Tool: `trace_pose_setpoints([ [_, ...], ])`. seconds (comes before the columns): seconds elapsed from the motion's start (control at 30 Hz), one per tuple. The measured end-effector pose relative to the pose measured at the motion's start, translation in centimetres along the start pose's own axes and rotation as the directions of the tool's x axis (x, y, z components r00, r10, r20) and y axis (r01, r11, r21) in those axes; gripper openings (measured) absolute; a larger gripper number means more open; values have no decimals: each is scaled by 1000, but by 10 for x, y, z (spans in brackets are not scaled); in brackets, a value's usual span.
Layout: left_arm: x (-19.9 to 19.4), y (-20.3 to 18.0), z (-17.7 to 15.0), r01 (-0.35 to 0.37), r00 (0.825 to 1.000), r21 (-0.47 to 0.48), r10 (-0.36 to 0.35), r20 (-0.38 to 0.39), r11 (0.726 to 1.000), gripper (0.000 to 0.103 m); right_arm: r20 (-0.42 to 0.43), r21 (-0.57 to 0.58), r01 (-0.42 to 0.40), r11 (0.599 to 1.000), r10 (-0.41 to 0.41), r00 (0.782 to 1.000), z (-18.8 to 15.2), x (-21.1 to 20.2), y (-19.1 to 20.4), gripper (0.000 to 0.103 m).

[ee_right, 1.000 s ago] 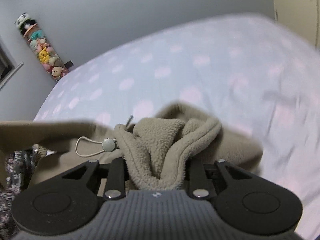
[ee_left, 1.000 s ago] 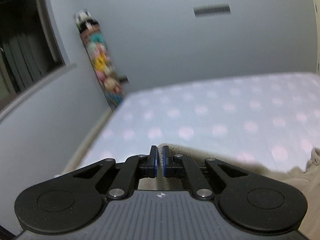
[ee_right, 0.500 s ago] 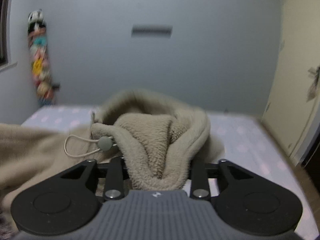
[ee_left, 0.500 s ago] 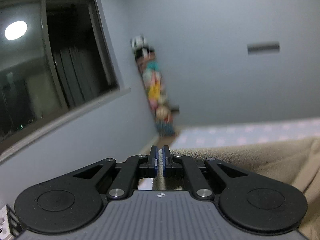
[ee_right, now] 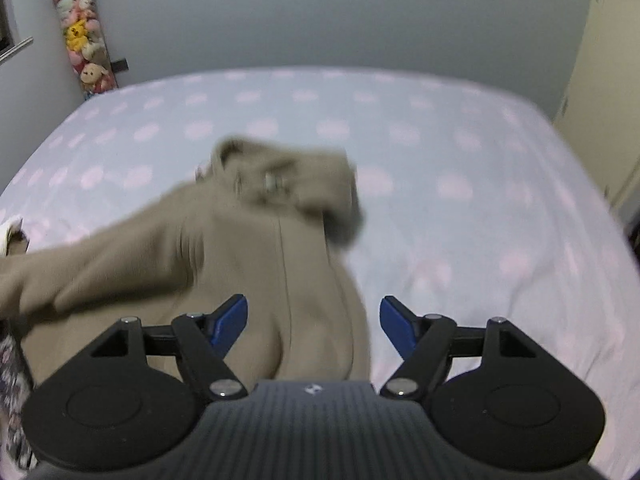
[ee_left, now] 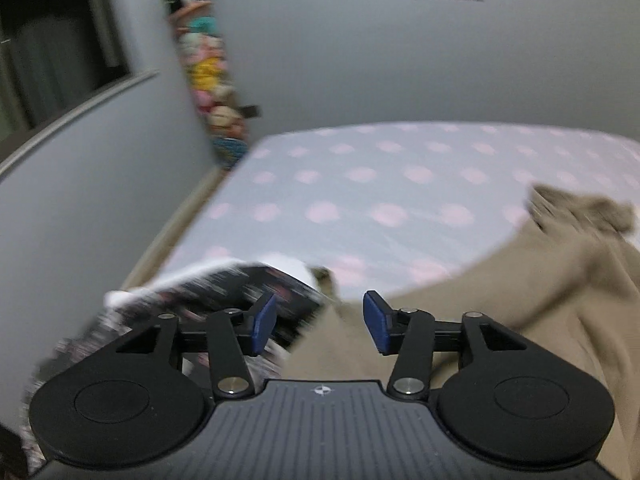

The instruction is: Fold clothes

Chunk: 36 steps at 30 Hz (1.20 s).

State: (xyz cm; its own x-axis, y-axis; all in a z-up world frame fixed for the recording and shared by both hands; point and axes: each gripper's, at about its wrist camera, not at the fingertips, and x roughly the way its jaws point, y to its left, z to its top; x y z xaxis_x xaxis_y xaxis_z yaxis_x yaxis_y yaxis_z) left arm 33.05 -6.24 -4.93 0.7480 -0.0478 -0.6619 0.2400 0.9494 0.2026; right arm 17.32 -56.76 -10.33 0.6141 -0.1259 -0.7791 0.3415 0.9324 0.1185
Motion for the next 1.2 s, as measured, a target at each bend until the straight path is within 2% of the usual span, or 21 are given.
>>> trace_pose_setpoints([
  [0.07,-36,-22,-40,61,998,40,-60,-13,997,48,-33,57,-28,998,30,999,-25,0,-6,76],
  [0.2,-45,-60,-78,201,979,71,-198,-51,977,54,-93,173,-77,982,94,991,-75,0,-18,76],
  [0.27,-56,-76,-94,249,968,81,-244,-64,965,56,-120,232,-98,968,128,984,-100,0,-24,76],
  [0.4,-66,-104,-122,327,943,54,-322,-89,943,63,-102,340,-163,926,209,973,-133,-12,-20,80],
  [0.53,-60,-126,-141,379,918,-4,-377,-125,925,69,-93,345,-136,929,178,980,-151,-18,-12,83],
  [0.6,-47,-139,-151,384,911,-7,-380,-161,923,69,-76,331,-128,935,162,984,-156,-20,-8,83],
  [0.67,-32,-152,-160,378,907,-6,-371,-197,926,69,-13,283,-125,951,134,991,-156,-28,-3,84],
  [0.77,-10,-164,-172,359,901,-33,-356,-248,933,67,5,238,-97,966,98,995,-155,-26,6,84],
  [0.8,-5,-165,-176,352,901,-43,-350,-255,935,57,9,222,-92,971,92,996,-155,-25,9,84],
  [0.83,-1,-163,-179,335,902,-58,-338,-269,940,36,14,206,-88,975,87,996,-155,-24,11,84],
  [0.87,3,-160,-183,318,902,-75,-326,-282,945,23,18,190,-83,978,82,997,-155,-24,14,84],
  [0.93,4,-147,-185,282,903,-125,-307,-302,951,11,27,176,-82,981,78,997,-155,-24,14,84],
  [1.0,-5,-132,-186,249,914,-97,-267,-307,964,6,28,183,-80,980,77,997,-155,-23,11,84],
  [1.1,-26,-102,-187,184,933,-16,-180,-313,983,6,26,217,-89,972,85,996,-156,-21,5,84],
  [1.2,-50,-61,-190,113,944,19,-102,-315,993,6,24,249,-103,963,100,995,-156,-20,0,84],
])
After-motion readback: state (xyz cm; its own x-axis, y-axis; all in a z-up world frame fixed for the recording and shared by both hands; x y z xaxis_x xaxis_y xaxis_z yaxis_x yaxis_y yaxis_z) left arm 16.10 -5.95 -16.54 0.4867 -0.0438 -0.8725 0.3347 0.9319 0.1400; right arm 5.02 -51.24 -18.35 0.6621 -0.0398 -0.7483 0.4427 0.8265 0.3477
